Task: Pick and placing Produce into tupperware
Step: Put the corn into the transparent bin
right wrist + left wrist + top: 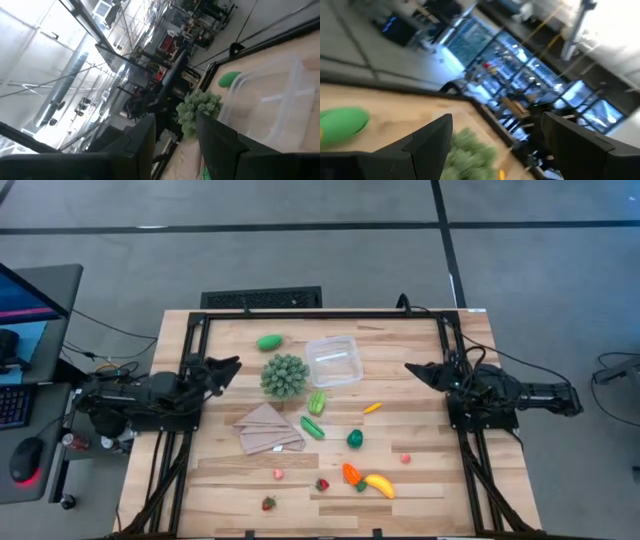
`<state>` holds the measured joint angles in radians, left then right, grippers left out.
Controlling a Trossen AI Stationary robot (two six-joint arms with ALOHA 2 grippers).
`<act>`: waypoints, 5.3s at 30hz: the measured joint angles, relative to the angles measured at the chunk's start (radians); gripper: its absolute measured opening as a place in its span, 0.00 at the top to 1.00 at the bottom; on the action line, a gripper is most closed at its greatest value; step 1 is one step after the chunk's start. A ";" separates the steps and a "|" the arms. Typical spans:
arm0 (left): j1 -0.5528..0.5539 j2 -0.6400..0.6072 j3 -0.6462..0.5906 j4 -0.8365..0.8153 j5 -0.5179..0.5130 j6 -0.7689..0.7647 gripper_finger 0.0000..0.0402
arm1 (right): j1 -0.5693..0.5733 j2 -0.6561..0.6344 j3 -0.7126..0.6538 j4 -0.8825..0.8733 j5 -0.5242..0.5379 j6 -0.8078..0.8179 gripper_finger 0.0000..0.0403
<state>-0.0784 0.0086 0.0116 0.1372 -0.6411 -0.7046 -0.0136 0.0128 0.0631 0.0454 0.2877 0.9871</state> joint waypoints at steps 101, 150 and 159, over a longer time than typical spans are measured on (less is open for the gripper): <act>1.117 1.289 1.045 -0.868 0.978 1.065 0.26 | 0.297 0.556 0.037 0.700 0.054 -0.562 0.66; 1.034 1.419 0.795 -0.535 0.977 1.271 0.26 | 0.298 0.591 0.037 0.696 0.114 -0.541 0.66; 1.030 1.439 0.749 -0.403 0.980 1.225 0.26 | 0.262 0.591 0.037 0.704 0.114 -0.541 0.66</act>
<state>0.9519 1.4480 0.7609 -0.2660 0.3392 0.5207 0.2481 0.6037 0.0998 0.7498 0.4015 0.4458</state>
